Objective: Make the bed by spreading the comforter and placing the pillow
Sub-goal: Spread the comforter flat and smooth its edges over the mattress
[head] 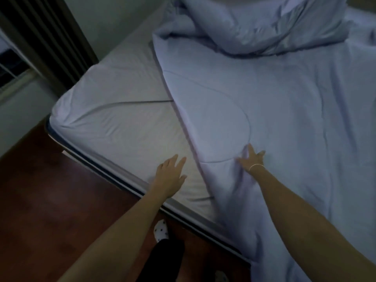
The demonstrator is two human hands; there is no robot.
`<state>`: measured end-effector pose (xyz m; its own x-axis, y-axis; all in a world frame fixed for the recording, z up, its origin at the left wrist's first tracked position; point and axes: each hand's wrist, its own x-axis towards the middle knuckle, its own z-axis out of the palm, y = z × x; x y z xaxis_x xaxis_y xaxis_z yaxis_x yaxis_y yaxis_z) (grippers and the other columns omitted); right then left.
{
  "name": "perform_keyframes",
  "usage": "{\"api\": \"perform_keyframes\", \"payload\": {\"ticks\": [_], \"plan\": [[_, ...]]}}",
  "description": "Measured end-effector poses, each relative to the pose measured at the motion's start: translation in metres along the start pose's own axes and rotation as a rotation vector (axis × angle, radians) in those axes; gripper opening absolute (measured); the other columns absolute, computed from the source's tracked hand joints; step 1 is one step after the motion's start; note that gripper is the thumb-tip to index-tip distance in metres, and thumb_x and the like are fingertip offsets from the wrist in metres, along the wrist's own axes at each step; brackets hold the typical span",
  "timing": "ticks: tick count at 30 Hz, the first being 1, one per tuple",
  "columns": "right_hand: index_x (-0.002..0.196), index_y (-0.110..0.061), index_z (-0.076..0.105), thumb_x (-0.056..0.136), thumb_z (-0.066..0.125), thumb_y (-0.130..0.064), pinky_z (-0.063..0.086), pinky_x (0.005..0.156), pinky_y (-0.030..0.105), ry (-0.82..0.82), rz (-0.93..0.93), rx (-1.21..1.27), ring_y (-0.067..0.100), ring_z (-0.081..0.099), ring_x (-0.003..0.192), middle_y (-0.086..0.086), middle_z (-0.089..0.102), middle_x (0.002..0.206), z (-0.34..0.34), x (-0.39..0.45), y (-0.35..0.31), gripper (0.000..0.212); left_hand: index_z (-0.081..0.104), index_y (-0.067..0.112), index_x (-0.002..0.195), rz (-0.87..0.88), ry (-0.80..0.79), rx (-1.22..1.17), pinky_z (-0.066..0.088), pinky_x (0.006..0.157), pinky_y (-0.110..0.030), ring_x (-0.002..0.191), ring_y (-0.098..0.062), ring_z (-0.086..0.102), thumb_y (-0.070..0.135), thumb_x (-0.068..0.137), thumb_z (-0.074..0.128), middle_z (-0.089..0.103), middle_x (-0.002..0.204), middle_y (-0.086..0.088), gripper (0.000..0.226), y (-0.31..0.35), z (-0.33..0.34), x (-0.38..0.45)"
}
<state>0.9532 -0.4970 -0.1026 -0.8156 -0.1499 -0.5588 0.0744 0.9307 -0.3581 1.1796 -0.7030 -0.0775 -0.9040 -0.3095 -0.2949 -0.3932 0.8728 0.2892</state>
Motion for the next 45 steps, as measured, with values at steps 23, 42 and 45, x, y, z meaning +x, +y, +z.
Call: {"api": "perform_keyframes", "payload": {"ticks": [23,42,45], "plan": [[0.126,-0.016,0.059,0.091,0.044,-0.011,0.039,0.104,0.027,-0.392,-0.271,0.090,0.021,0.057,0.115,0.005,0.060,0.130,0.082,-0.151,-0.042,0.038,0.027,0.019,0.147,0.214,0.078,-0.008,0.025,0.111,-0.052,0.139,-0.034,0.027,0.042,0.095,0.044,0.023,0.155,-0.015,0.059,0.049,-0.032,0.163],[0.138,-0.012,0.043,0.079,0.072,-0.010,0.042,0.102,0.036,0.355,0.111,0.442,0.026,0.051,0.123,0.011,0.053,0.134,-0.009,-0.083,0.129,0.067,0.036,0.012,0.143,0.292,0.054,-0.093,0.041,0.103,-0.039,0.127,-0.035,0.050,-0.011,0.086,0.036,0.043,0.144,-0.017,0.062,0.079,0.051,0.185],[0.125,-0.013,0.056,0.074,0.072,-0.008,0.050,0.092,0.043,0.503,0.082,0.446,0.032,0.061,0.102,0.012,0.065,0.113,-0.026,-0.064,0.115,0.053,0.033,0.017,0.145,0.236,-0.036,-0.119,0.040,0.101,-0.041,0.121,-0.037,0.052,-0.011,0.083,0.042,0.048,0.140,-0.018,0.069,0.031,0.028,0.160]]}}
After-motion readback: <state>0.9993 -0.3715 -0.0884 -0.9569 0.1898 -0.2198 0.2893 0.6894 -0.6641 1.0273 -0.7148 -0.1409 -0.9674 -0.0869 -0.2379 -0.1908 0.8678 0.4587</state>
